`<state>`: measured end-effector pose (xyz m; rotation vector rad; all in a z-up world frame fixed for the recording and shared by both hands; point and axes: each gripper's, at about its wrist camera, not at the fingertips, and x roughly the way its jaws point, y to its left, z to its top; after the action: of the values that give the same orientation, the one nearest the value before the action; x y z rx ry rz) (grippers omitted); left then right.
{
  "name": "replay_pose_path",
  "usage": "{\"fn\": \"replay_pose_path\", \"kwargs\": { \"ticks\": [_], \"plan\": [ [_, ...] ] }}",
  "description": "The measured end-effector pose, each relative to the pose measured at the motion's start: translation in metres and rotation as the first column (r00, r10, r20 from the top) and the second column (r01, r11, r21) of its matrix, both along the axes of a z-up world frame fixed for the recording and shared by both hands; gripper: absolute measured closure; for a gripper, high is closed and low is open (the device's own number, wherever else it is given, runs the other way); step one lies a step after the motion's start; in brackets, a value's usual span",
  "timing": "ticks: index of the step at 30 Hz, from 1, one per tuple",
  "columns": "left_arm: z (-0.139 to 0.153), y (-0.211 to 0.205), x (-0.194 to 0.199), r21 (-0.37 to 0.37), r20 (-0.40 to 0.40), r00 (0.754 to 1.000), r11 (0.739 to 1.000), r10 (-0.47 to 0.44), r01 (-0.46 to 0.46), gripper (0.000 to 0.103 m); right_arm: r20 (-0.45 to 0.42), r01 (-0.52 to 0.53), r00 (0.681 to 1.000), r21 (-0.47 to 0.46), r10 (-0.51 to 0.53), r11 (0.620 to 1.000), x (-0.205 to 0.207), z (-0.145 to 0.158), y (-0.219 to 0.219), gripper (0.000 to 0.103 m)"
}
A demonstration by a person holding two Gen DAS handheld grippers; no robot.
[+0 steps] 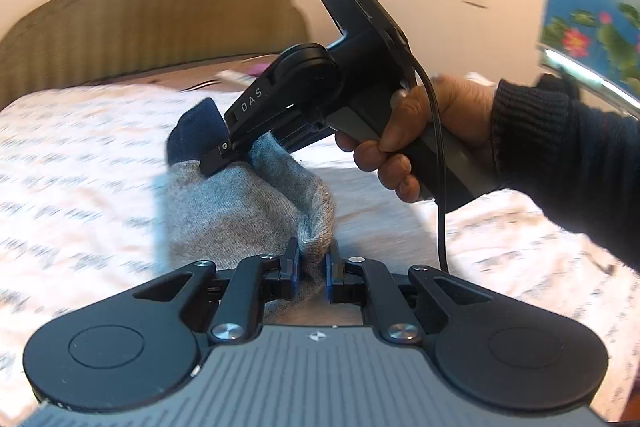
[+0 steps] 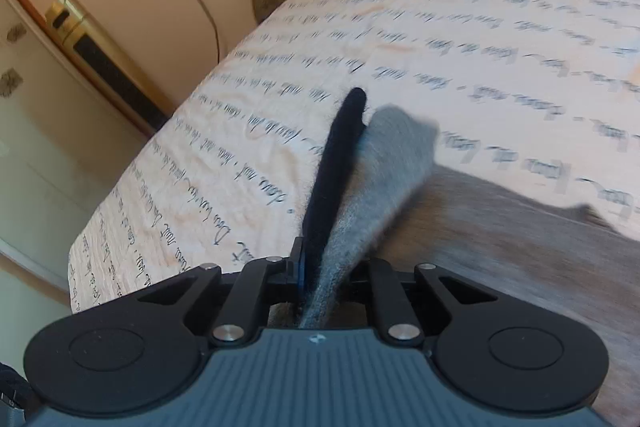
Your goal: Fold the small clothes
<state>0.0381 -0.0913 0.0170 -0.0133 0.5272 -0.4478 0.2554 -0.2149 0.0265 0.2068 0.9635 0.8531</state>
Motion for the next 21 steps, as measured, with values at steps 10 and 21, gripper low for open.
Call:
{"fn": "replay_pose_path", "kwargs": {
  "ticks": [10, 21],
  "plan": [
    [-0.051, -0.1, 0.008, 0.061, -0.118, 0.97, 0.973, -0.212, 0.221, 0.094, -0.054, 0.199, 0.979, 0.002, -0.199, 0.98, -0.034, -0.053, -0.159, 0.093],
    [-0.067, -0.131, 0.012, 0.13, -0.108, 0.972, 0.967, -0.207, 0.22, 0.093, -0.204, 0.315, 0.942, 0.269, -0.266, 0.91, -0.008, -0.078, -0.199, 0.086]
  ]
}}
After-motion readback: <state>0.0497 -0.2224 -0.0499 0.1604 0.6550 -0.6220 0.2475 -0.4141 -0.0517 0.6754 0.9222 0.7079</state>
